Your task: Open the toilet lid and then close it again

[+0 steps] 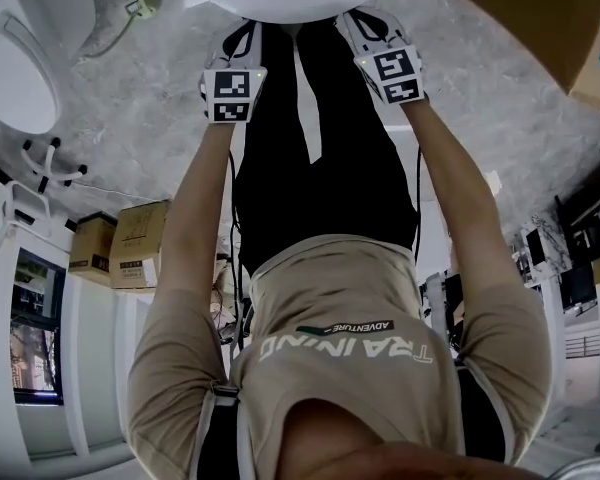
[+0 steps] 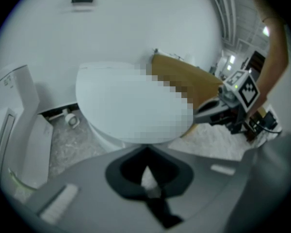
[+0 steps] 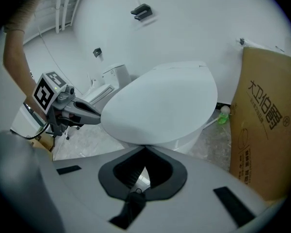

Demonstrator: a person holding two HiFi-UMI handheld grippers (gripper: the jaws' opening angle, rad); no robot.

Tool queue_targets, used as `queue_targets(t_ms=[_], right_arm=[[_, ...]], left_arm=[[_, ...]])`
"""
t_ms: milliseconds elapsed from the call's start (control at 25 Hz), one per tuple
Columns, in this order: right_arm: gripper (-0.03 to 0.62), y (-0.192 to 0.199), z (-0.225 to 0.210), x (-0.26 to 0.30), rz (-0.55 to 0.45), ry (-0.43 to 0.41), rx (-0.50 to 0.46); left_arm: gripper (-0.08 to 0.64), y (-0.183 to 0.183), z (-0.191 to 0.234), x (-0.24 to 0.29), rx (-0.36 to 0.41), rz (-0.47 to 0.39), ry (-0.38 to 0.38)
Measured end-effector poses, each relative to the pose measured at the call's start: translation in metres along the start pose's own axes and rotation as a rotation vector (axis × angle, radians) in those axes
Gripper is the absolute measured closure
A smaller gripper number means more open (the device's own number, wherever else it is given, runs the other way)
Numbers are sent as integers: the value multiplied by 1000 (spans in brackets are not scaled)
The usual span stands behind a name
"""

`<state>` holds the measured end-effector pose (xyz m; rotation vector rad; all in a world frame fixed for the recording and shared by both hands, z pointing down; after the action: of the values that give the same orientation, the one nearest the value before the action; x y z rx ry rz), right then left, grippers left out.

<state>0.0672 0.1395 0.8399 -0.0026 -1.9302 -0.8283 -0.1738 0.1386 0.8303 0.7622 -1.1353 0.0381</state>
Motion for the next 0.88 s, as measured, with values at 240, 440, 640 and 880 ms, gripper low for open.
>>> queue_targets(t_ms=[240, 440, 640, 880], right_arm=[[580, -18, 4, -27, -11, -7, -2], [580, -33, 10, -46, 14, -5, -13], [580, -54, 12, -62, 15, -13, -25], [580, -81, 20, -88, 28, -24, -40]], left_arm=[[557, -20, -10, -23, -8, -18, -18], [557, -35, -16, -44, -12, -10, -31], [557, -51, -17, -62, -36, -28, -51], [557, -75, -18, -90, -17, -31, -50]])
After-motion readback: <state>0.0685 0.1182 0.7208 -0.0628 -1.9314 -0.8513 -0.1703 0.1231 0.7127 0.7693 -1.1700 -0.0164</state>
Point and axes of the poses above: the fingertips, and each gripper's own axes: x forward along the fingers, z to its left, y out of its underside, the point moved 9 cm from there along -x, backward along the fingers, and after that the axes turned 2 degrees about z, right-handed, at the moved point
